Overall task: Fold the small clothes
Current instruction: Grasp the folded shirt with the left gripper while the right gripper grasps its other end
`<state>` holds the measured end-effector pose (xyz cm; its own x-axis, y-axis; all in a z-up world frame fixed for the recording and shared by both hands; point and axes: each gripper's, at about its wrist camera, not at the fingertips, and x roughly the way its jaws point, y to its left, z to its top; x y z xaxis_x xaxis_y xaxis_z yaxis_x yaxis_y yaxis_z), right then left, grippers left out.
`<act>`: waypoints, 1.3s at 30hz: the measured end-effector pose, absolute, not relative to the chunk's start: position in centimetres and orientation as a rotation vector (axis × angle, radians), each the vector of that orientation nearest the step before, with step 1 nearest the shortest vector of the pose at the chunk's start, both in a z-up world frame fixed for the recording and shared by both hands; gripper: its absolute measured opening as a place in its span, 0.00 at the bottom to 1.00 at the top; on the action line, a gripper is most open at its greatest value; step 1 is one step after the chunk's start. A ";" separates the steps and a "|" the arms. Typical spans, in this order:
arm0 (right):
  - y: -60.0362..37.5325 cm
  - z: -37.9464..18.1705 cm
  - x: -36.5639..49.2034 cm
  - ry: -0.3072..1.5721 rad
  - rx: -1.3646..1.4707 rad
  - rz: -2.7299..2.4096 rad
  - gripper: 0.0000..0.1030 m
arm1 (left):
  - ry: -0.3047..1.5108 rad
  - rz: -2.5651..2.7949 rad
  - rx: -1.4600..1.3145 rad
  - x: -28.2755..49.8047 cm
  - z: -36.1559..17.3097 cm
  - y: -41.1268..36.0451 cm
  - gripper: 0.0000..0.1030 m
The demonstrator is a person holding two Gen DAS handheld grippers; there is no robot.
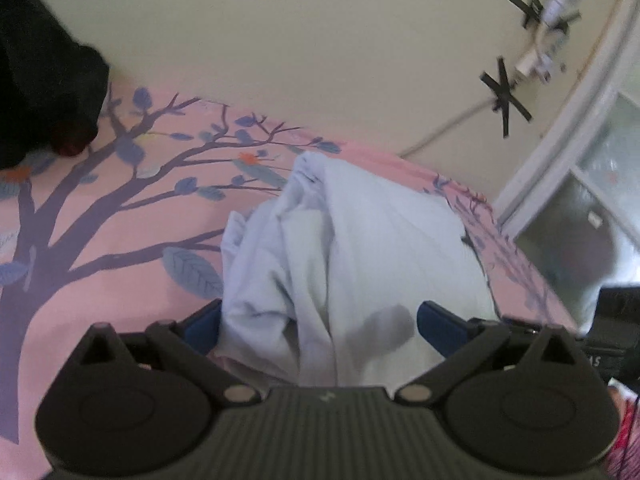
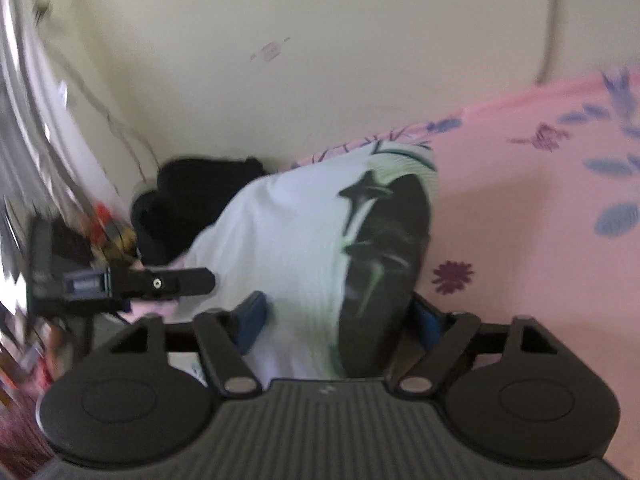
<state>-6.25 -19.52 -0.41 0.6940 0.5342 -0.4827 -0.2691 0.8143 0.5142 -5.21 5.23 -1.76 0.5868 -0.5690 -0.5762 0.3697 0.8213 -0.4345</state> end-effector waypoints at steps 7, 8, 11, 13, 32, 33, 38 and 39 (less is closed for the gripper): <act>-20.0 -0.6 -6.7 0.659 0.452 0.460 0.79 | 0.770 -0.551 -0.260 -5.5 -1.5 4.7 1.00; -20.0 -0.6 -6.7 0.660 0.451 0.461 0.79 | 0.771 -0.550 -0.264 -5.6 -1.5 4.7 1.00; -20.2 -0.6 -6.7 0.658 0.458 0.455 0.80 | 0.773 -0.551 -0.281 -5.7 -1.6 4.8 1.00; -20.2 -0.5 -6.8 0.657 0.456 0.450 0.81 | 0.773 -0.557 -0.276 -5.7 -1.6 4.9 1.00; -20.5 -0.7 -6.5 0.655 0.508 0.472 0.86 | 0.785 -0.588 -0.289 -5.7 -1.6 5.6 1.00; -20.5 -0.8 -6.6 0.654 0.512 0.472 0.86 | 0.783 -0.588 -0.285 -5.8 -1.6 5.5 1.00; -20.8 -0.9 -6.5 0.651 0.550 0.477 0.86 | 0.786 -0.596 -0.310 -5.6 -1.6 5.9 1.00; -21.1 -1.0 -6.4 0.650 0.568 0.482 0.86 | 0.790 -0.604 -0.325 -5.5 -1.6 6.0 1.00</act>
